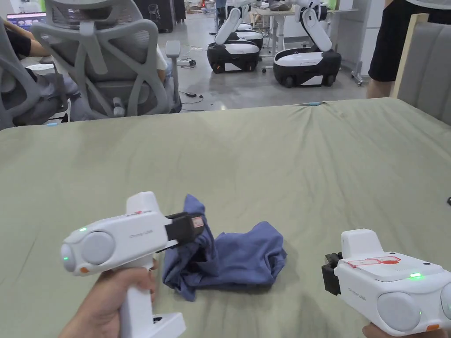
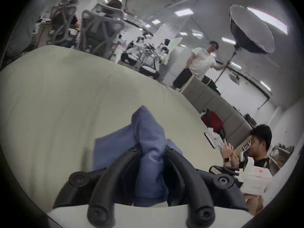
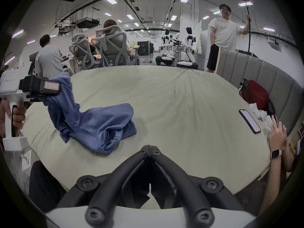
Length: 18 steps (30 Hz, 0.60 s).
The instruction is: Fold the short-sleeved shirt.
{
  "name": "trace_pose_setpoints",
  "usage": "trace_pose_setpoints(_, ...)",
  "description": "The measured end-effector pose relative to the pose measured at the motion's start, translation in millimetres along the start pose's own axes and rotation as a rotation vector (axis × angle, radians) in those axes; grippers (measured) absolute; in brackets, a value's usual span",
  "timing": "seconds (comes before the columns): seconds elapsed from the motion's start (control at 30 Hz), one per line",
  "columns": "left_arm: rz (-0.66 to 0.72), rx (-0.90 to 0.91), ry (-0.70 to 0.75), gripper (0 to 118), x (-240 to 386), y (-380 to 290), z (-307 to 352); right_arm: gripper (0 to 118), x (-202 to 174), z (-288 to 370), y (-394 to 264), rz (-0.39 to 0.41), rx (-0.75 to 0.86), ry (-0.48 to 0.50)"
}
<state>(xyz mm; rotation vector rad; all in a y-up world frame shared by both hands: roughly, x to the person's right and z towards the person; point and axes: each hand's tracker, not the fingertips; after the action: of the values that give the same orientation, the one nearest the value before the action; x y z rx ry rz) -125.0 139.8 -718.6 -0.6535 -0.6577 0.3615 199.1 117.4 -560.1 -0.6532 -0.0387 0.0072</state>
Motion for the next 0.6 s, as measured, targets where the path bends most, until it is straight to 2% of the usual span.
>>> trace_pose_setpoints(0.17,-0.018,-0.117,-0.003,20,35,-20,-57,0,18,9,-8,-0.027,-0.003,-0.022)
trace_pose_setpoints(0.33,-0.046,-0.167,-0.012,22,51,-36,-83,0,36,13,-15,-0.061,-0.011,-0.053)
trace_pose_setpoints(0.37,-0.043,-0.170,-0.012,28,49,-35,-83,0,40,13,-16,-0.067,-0.012,-0.056)
trace_pose_setpoints(0.4,-0.014,-0.168,-0.030,40,47,-34,-81,0,42,13,-18,-0.072,-0.013,-0.059)
trace_pose_setpoints(0.43,0.021,-0.160,-0.068,60,43,-32,-76,0,44,13,-18,-0.074,-0.014,-0.061)
trace_pose_setpoints(0.47,0.046,-0.136,-0.136,94,42,-28,-69,0,45,13,-19,-0.073,-0.016,-0.062)
trace_pose_setpoints(0.5,0.056,-0.103,-0.159,118,43,-25,-62,0,44,14,-19,-0.072,-0.017,-0.063)
trace_pose_setpoints(0.57,0.038,-0.049,-0.155,114,47,-19,-39,0,43,13,-18,-0.072,-0.020,-0.064)
trace_pose_setpoints(0.6,0.018,-0.050,-0.148,118,43,-13,-32,0,42,13,-17,-0.073,-0.020,-0.063)
